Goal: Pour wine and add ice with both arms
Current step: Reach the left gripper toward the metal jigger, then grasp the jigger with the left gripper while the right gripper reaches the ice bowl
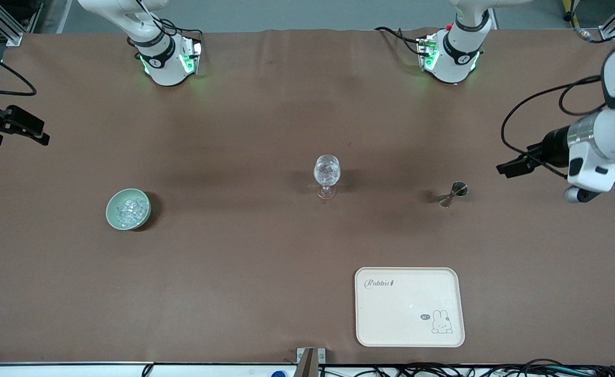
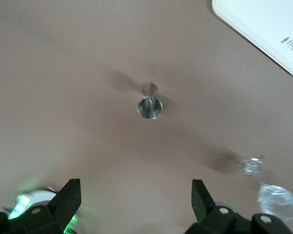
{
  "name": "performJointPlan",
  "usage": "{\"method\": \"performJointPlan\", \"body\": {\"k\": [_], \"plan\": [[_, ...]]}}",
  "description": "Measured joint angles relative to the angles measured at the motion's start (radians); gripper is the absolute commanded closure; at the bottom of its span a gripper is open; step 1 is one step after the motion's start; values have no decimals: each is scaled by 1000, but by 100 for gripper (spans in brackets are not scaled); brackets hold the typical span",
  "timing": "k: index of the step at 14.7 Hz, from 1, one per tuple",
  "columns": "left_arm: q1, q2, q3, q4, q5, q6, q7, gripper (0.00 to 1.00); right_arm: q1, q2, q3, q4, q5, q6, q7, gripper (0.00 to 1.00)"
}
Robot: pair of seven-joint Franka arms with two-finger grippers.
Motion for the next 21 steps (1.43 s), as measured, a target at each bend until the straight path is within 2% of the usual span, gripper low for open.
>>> {"method": "performJointPlan", "body": {"k": [5,9,13,17,21], "plan": [[140,155,3,-3,-223,1,-12,5,0,11,0,-17,0,34,-1,2],[219,265,3,-4,-348,1,-12,7,-16,32,-1,-131,0,184,-38,2],[264,368,3,-8,-440,2,-13,10,-43,83,-3,-248,0,332,-69,2],[294,459,3,-8,-497,2,-13,12,-60,173,-4,-266,0,400,-69,2],[303,542,3,-7,-595,4,-13,12,-67,245,-4,-327,0,542,-70,2]]}}
